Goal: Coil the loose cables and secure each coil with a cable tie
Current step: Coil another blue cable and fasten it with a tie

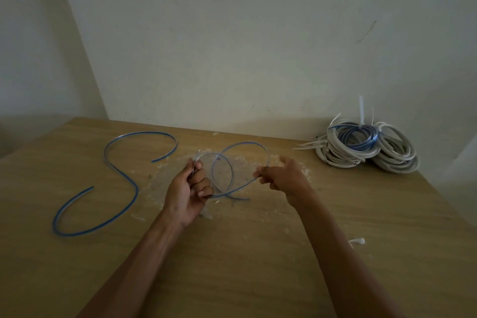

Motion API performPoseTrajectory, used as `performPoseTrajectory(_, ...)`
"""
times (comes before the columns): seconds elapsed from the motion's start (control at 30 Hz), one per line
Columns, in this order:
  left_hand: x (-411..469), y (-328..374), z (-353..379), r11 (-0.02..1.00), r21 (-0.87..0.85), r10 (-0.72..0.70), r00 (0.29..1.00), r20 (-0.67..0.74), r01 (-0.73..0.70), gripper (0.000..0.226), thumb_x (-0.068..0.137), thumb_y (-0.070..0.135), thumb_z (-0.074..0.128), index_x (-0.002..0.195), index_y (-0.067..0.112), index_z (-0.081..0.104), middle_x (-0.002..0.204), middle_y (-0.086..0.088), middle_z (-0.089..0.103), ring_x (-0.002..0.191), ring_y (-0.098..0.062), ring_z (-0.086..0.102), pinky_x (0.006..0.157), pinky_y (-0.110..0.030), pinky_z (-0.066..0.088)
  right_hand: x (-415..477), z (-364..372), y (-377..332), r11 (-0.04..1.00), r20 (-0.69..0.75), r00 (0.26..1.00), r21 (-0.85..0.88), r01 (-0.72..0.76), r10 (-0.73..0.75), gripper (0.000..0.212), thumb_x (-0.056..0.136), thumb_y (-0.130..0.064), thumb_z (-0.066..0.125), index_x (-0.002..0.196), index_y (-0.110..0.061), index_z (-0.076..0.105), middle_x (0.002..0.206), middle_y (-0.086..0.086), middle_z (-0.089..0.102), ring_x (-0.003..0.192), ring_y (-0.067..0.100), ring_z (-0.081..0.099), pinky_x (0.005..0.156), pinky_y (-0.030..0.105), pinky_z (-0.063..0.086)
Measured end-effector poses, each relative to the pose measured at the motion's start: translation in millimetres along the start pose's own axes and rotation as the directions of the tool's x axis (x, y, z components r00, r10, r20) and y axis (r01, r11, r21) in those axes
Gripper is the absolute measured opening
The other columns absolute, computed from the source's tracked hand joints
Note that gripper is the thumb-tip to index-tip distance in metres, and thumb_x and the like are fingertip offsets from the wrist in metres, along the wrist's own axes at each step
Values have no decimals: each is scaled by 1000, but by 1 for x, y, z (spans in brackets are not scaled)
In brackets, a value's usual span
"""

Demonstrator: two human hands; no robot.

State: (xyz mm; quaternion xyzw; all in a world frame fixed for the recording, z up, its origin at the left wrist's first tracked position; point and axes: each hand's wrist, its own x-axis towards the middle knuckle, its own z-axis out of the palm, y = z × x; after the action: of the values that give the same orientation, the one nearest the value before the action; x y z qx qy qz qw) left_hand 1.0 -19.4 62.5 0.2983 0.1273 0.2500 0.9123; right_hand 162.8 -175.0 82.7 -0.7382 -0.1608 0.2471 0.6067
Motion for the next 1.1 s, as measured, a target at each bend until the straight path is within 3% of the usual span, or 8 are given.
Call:
performPoseTrajectory(0.13, 4, 4, -5, 996, -78, 36, 999, -1, -36, 39, 110, 32, 34, 77, 18, 50, 52, 7, 35, 42, -8, 33, 48, -22, 42, 2, -7, 0, 999, -5, 1000, -31, 11, -11, 7, 96, -1, 59, 101, -2, 63, 79, 15, 76, 59, 17, 62, 50, 23, 42)
performPoseTrajectory(0.27, 2, 6, -2, 993, -108, 54, 999, 2, -53, 38, 110, 28, 33, 88, 14, 62, 47, 9, 28, 38, -5, 28, 46, -20, 39, 3, -10, 2, 1000, 1, 1000, -3, 10, -10, 8, 101, -2, 52, 108, -4, 56, 68, 9, 74, 51, 14, 64, 48, 23, 44)
performPoseTrajectory(0.4, 4, 15, -9, 986, -102, 126, 988, -89, -135, 40, 110, 26, 36, 75, 16, 55, 56, 4, 51, 52, -10, 55, 57, -25, 54, 3, -11, 5, 984, 29, 999, -179, -11, 17, 10, 102, -4, 50, 109, -6, 57, 68, 9, 74, 48, 15, 64, 43, 21, 43)
performPoseTrajectory(0.6, 6, 7, -11, 996, 46, 84, 996, -40, -82, 41, 107, 31, 35, 74, 16, 54, 49, 8, 25, 39, -7, 21, 39, -22, 24, 15, -19, 18, 844, -99, 967, -515, 153, -236, 11, 98, -26, 65, 97, -18, 72, 71, 0, 71, 68, 17, 64, 61, 27, 45)
performPoseTrajectory(0.73, 5, 7, -10, 986, 147, 66, 996, 66, -75, 29, 102, 23, 39, 81, 13, 56, 51, 8, 25, 41, -7, 23, 42, -22, 27, 14, -22, 11, 988, -4, 990, 58, 144, -144, 21, 105, -16, 51, 115, -8, 68, 75, 7, 73, 60, 12, 64, 54, 21, 46)
performPoseTrajectory(0.83, 7, 3, -13, 948, 294, 85, 988, 131, -121, 36, 109, 28, 33, 81, 13, 49, 54, 6, 27, 46, -10, 29, 51, -24, 42, 8, -26, -7, 871, 202, 979, 485, -78, -25, 33, 106, -26, 43, 112, -7, 70, 103, 18, 74, 92, 26, 75, 71, 31, 57)
performPoseTrajectory(1.0, 9, -6, -10, 822, 520, 191, 972, 134, -233, 38, 111, 29, 30, 80, 12, 45, 57, 7, 28, 49, -9, 25, 53, -24, 38, 3, -19, -19, 746, 216, 976, 656, -117, -37, 11, 102, -12, 54, 102, -4, 62, 93, 17, 69, 63, 16, 69, 50, 20, 54)
performPoseTrajectory(1.1, 10, -7, -10, 787, 558, 256, 962, 92, -263, 37, 111, 27, 30, 80, 12, 44, 56, 8, 28, 49, -9, 23, 50, -23, 29, -4, -12, -21, 921, 216, 972, 390, 6, -97, 17, 105, -12, 50, 103, 0, 61, 77, 10, 71, 42, 6, 45, 40, 17, 35)
